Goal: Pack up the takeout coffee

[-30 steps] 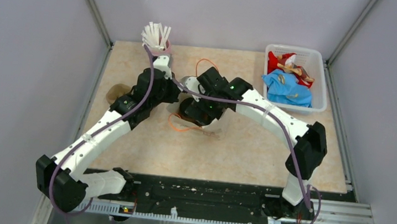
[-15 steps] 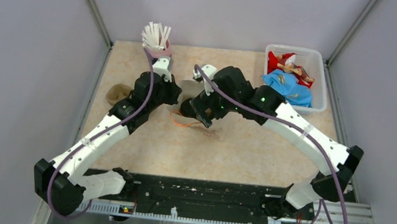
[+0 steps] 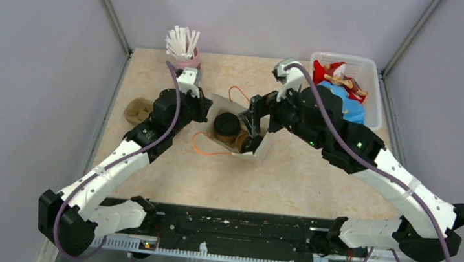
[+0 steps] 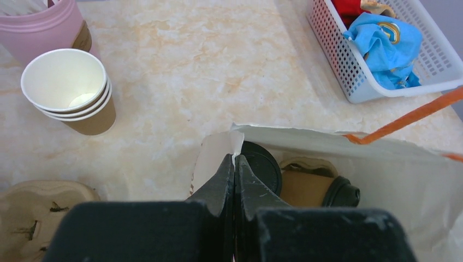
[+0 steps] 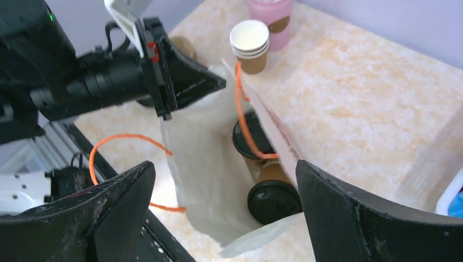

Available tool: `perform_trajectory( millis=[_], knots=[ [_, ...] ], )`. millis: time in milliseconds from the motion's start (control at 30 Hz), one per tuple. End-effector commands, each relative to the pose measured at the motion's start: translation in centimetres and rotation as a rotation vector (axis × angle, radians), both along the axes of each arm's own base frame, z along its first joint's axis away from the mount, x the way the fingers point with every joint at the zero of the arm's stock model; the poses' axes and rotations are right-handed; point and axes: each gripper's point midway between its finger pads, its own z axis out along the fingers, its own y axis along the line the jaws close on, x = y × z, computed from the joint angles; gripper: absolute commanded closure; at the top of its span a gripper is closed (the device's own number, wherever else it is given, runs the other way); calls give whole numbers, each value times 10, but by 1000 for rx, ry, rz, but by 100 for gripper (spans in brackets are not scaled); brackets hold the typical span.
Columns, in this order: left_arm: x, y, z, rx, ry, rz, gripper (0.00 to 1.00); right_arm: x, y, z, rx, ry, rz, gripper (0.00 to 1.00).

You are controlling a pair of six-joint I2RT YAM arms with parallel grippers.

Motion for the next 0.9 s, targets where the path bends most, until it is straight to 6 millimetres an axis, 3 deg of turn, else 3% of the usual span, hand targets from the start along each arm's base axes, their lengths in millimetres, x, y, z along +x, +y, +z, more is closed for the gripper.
perform_trajectory(
  millis=[0,133,267,433,633,867],
  knots=[
    [12,-2,36,-41,-134,11,100,7,-21,44,177,-66,-130,1],
    [13,-1,44,-45,-137,20,100,13,-44,56,198,-110,-222,1],
    [15,-1,43,-38,-93,30,100,26,-72,46,123,-104,-364,1],
    [12,-1,39,-42,-48,32,100,30,-87,28,74,-56,-403,1],
    [13,-3,40,-59,-12,40,100,32,-95,17,64,-2,-425,1],
    [18,2,12,-23,220,145,100,35,-92,0,18,38,-423,1]
  ],
)
